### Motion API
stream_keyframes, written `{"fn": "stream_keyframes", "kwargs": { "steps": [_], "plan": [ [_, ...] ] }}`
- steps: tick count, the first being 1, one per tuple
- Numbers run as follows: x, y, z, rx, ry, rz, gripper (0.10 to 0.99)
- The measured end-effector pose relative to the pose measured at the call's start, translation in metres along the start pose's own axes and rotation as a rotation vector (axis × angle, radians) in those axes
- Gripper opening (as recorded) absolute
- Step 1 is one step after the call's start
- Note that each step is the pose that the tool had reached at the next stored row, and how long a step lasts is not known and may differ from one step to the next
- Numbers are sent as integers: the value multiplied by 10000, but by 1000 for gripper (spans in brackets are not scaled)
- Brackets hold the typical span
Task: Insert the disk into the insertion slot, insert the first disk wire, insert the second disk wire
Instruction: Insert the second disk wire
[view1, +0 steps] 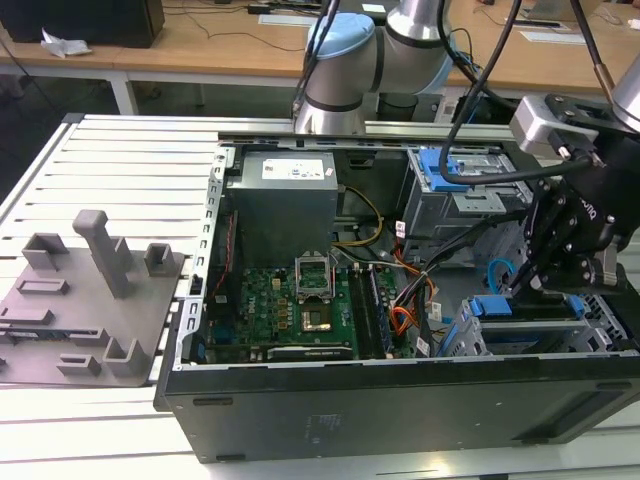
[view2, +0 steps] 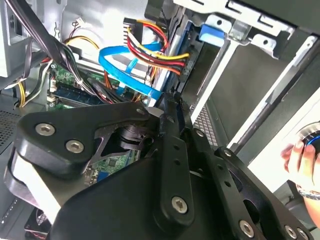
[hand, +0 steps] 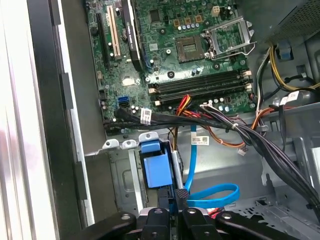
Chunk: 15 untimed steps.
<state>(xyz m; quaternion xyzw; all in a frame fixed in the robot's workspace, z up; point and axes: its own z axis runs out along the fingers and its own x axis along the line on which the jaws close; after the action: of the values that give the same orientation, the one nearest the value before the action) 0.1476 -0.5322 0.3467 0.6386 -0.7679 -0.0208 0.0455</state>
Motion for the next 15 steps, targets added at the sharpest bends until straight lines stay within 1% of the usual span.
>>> {"fn": "stream_keyframes", "kwargs": {
  "steps": [6, 9, 15],
  "plan": [
    [-49, -85, 21, 9, 19, -236, 165],
    [-55, -92, 37, 11, 24, -255, 165],
    [-17, -100, 45, 12, 25, -291, 165]
  ]
}}
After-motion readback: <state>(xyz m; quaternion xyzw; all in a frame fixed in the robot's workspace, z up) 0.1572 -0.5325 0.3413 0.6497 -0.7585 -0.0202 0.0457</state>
